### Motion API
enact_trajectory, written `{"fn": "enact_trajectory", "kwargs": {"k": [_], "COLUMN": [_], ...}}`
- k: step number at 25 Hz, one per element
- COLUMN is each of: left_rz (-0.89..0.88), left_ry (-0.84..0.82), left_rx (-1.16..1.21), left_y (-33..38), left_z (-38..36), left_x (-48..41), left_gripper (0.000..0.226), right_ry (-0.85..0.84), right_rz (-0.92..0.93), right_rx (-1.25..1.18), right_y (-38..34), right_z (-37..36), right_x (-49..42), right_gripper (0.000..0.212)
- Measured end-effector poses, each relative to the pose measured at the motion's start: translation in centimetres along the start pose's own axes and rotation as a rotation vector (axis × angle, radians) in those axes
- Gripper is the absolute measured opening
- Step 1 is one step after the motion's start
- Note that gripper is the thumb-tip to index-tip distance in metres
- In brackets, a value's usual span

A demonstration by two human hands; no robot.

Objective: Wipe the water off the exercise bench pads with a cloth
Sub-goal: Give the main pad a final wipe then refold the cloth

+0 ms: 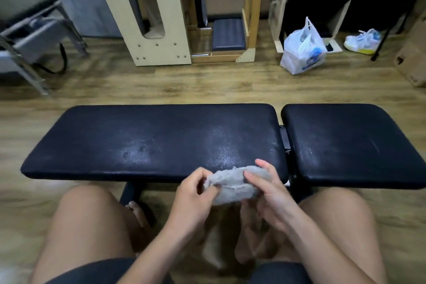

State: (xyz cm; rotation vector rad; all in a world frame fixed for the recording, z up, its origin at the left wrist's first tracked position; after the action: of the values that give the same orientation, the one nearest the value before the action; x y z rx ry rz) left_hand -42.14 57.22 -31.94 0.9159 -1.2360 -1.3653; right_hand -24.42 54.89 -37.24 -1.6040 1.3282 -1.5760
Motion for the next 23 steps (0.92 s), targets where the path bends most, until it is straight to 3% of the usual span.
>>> {"fn": "enact_trajectory", "kwargs": {"k": [2,3,5,7,9,12,14,16,18,20,22,23], "left_rz": [-0.06,-0.094,-0.133,-0.093,-0.038,-0.03,-0.049,0.01,0.164,0.285,0.336,0.332], "left_ry": [-0.059,-0.108,-0.213,-0.357,-0.501,-0.442,-0.347,-0.324,-0.357,-0.361,-0.377,-0.385], "left_rx": [-0.095,-0.184,-0.346,-0.33,-0.235,-0.163,-0.374,-0.881,-1.23,-1.314,-1.235,-1.209], "left_y": [1.6,2.1,2.6,2.3,1.5,0.3,-1.1,-3.4,-6.4,-8.8,-10.0,-9.9], "left_z": [0.6,0.6,0.5,0.6,0.9,3.0,5.5,9.2,13.9,17.1,18.0,18.3], "left_x": [-0.1,0.1,0.5,0.7,0.6,-0.7,-2.3,-4.2,-5.7,-6.4,-6.3,-6.2], "left_gripper": [0.009,0.011,0.013,0.013,0.013,0.013,0.03,0.059,0.076,0.084,0.085,0.084], "right_ry": [0.07,-0.005,-0.288,-0.446,-0.476,-0.474,-0.323,0.039,0.391,0.536,0.563,0.572], "right_rz": [0.241,0.348,0.411,0.406,0.348,0.259,0.329,0.43,0.488,0.406,0.275,0.303], "right_rx": [0.522,0.653,0.683,0.665,0.633,0.659,0.784,0.951,1.184,1.425,1.698,1.792], "right_y": [-1.2,-1.7,-1.2,-0.5,0.3,0.4,-2.7,-8.1,-13.7,-16.2,-13.8,-11.5], "right_z": [0.5,-0.4,-3.1,-5.2,-5.7,-6.3,-6.3,-4.5,-2.4,-1.9,-4.5,-7.2], "right_x": [0.3,0.8,2.4,3.8,3.6,1.6,-1.3,-6.9,-13.6,-19.6,-22.6,-22.3], "right_gripper": [0.073,0.074,0.066,0.048,0.035,0.02,0.004,0.007,0.009,0.011,0.019,0.021]}}
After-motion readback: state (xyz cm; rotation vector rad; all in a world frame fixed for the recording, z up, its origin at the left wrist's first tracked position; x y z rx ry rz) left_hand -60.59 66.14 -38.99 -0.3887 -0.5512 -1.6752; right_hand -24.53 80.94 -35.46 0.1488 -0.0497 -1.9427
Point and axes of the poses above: each hand's wrist, its own x-axis away from the middle knuckle, its own z-axis out of the back of the hand, y = z × x, the point moved 6 cm from there along -x, towards the middle knuckle, and after that the axes turned 9 degrees about x, right-handed, at the moved point
